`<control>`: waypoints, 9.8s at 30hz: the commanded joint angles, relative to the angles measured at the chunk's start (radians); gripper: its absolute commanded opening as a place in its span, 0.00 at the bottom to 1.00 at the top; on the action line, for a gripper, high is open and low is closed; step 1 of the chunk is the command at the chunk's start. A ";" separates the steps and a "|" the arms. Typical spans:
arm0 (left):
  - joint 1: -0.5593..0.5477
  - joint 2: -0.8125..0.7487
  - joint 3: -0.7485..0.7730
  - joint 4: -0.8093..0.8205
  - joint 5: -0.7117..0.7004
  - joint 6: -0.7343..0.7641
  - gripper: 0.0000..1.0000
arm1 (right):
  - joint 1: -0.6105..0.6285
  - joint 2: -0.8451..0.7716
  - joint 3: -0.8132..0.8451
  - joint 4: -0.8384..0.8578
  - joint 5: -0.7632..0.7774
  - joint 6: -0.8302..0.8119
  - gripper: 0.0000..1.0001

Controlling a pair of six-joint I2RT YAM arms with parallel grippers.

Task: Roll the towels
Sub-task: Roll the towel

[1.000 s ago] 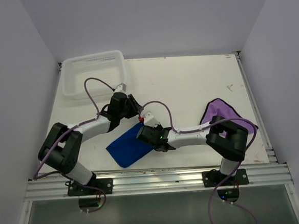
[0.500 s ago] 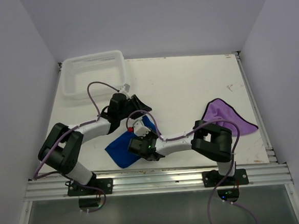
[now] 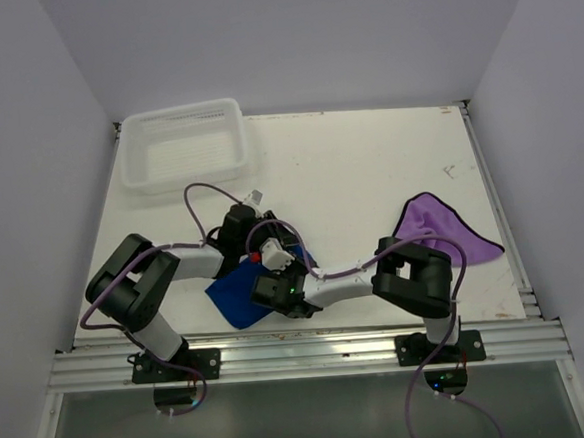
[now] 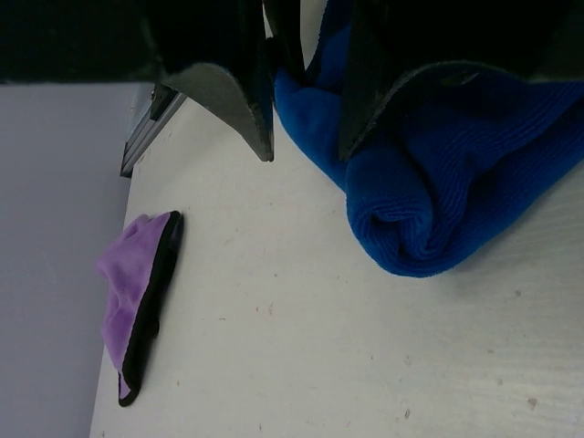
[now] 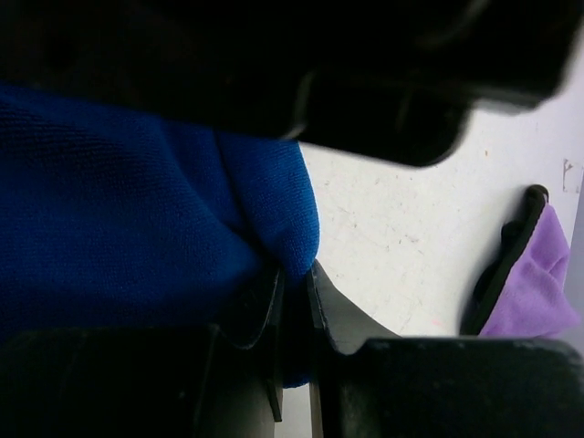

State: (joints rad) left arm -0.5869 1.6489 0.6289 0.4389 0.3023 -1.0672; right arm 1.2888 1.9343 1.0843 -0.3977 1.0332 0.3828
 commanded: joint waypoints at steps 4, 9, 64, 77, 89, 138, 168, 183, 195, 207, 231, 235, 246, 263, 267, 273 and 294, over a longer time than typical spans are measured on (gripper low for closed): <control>-0.022 0.002 -0.074 0.104 -0.038 -0.042 0.38 | 0.004 -0.086 -0.026 0.017 -0.004 0.050 0.23; -0.027 0.009 -0.094 0.112 -0.058 -0.040 0.37 | 0.003 -0.152 -0.050 0.017 -0.044 0.080 0.39; -0.010 -0.047 -0.051 0.001 -0.071 0.039 0.37 | -0.476 -0.406 -0.495 0.456 -0.989 0.263 0.11; 0.038 -0.066 0.077 -0.092 -0.038 0.088 0.39 | -0.286 -0.434 -0.411 0.329 -0.678 0.107 0.00; 0.056 -0.115 0.098 -0.134 -0.025 0.090 0.39 | -0.143 -0.410 -0.333 0.244 -0.394 0.091 0.00; -0.047 -0.021 -0.173 0.130 -0.054 0.016 0.38 | 0.118 -0.152 -0.009 -0.112 -0.114 0.203 0.32; -0.047 -0.051 -0.190 0.098 -0.068 0.039 0.37 | -0.390 -0.528 -0.523 0.563 -1.081 0.446 0.53; -0.047 -0.057 -0.166 0.069 -0.071 0.069 0.37 | -0.390 -0.472 -0.529 0.523 -0.997 0.375 0.13; -0.011 -0.063 0.078 -0.110 -0.100 0.188 0.41 | -0.257 -0.508 -0.428 0.413 -0.638 0.223 0.00; 0.041 -0.028 0.278 -0.210 -0.078 0.228 0.42 | -0.151 -0.393 -0.353 0.413 -0.336 0.143 0.00; -0.017 -0.132 0.008 -0.022 -0.058 0.044 0.40 | 0.109 -0.163 -0.150 0.237 -0.055 -0.124 0.00; -0.027 -0.161 -0.064 0.015 -0.072 -0.002 0.40 | 0.132 -0.126 -0.129 0.220 -0.027 -0.163 0.00; -0.053 -0.156 -0.173 0.081 -0.091 -0.042 0.39 | 0.187 -0.058 -0.072 0.184 0.007 -0.203 0.02; -0.053 -0.124 -0.274 0.147 -0.108 -0.059 0.38 | 0.182 -0.407 -0.196 0.158 -0.189 -0.056 0.41; -0.053 -0.135 -0.284 0.141 -0.111 -0.054 0.38 | 0.150 -0.558 -0.280 0.226 -0.359 -0.036 0.45; -0.053 -0.150 -0.304 0.136 -0.112 -0.047 0.38 | -0.139 -0.698 -0.458 0.423 -0.796 0.148 0.44; -0.053 -0.187 -0.331 0.096 -0.124 -0.023 0.38 | -0.418 -0.414 -0.583 0.858 -1.272 0.458 0.50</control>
State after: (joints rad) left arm -0.6353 1.4654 0.3271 0.6067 0.2081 -1.1313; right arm 0.8711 1.4979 0.5163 0.3309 -0.1658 0.7834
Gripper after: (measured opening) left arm 0.383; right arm 0.496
